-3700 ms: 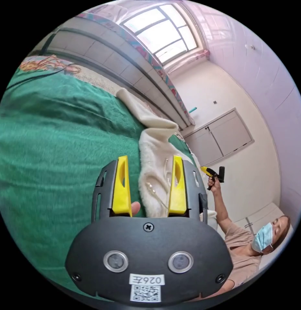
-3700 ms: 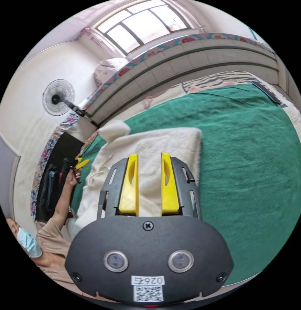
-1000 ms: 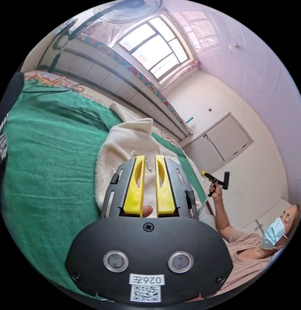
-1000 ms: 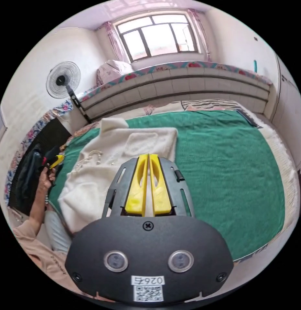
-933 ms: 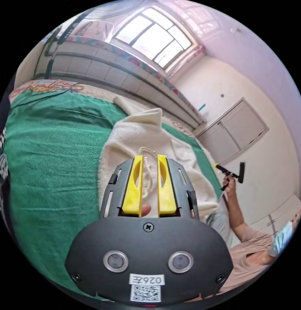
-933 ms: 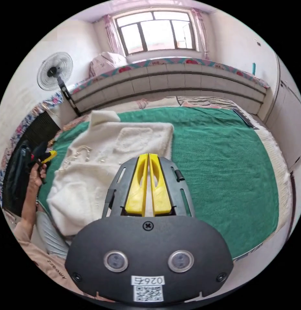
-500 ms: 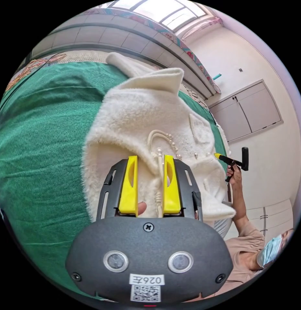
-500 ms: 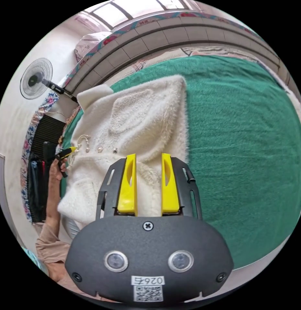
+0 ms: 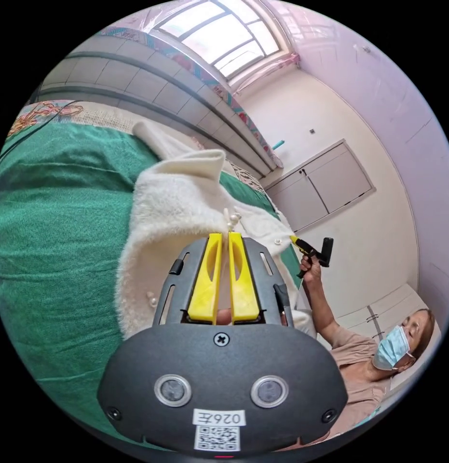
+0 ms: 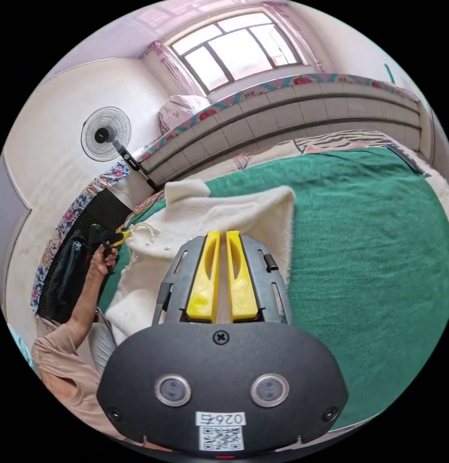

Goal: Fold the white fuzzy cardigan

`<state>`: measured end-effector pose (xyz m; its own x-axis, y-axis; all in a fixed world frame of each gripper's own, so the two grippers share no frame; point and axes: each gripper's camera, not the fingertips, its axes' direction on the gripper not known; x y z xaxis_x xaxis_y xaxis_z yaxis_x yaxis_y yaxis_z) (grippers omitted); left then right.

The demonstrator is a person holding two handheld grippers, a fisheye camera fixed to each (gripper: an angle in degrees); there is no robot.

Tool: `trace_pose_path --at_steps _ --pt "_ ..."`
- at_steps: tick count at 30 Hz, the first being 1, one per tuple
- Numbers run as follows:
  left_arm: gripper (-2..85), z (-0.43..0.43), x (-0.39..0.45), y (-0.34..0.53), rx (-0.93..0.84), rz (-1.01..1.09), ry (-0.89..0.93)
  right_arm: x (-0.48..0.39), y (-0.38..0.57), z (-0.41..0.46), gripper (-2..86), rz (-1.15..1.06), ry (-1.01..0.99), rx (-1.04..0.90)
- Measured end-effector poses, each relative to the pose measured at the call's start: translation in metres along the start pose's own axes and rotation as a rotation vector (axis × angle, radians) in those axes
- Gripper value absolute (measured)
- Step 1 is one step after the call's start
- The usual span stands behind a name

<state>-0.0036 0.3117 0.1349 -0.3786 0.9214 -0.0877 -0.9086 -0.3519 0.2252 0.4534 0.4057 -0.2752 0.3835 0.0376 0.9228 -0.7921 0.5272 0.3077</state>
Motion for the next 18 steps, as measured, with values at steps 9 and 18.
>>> trace_pose_path --at_steps 9,18 --pt "1.0 0.032 -0.084 0.042 -0.091 -0.245 0.099 0.059 0.002 0.085 -0.4 0.176 0.022 -0.354" --pt "5.5 -0.011 -0.06 0.063 -0.065 -0.156 -0.049 0.048 0.0 0.084 4.5 0.139 0.234 -0.356"
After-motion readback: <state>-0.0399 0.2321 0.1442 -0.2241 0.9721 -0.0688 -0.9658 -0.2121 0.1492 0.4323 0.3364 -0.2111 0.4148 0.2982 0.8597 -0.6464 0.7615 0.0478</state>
